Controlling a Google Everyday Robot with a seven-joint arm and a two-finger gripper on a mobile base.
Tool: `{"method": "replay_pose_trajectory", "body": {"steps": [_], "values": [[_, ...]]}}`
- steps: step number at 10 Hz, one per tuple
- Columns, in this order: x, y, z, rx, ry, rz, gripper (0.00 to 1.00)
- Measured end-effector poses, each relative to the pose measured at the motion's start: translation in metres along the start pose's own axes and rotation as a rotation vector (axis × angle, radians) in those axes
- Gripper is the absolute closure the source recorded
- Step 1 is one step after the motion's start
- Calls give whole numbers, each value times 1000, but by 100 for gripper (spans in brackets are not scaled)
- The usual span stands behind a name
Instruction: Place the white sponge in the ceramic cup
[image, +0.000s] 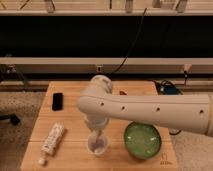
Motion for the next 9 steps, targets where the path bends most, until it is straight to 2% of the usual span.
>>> {"method": "replay_pose_trajectory", "body": {"steps": [1,2,3,4,5,6,9], "values": [[-6,1,1,1,-12,-1,79],[-19,1,2,10,-42,-10,57],[-22,1,5,11,-53,-12,49],[-25,2,9,11,-67,-16,35],[-27,3,11,11,-73,-16,27],[-27,4,12,9,-78,-14,21],[-27,10,15,2,-81,-2,20]]}}
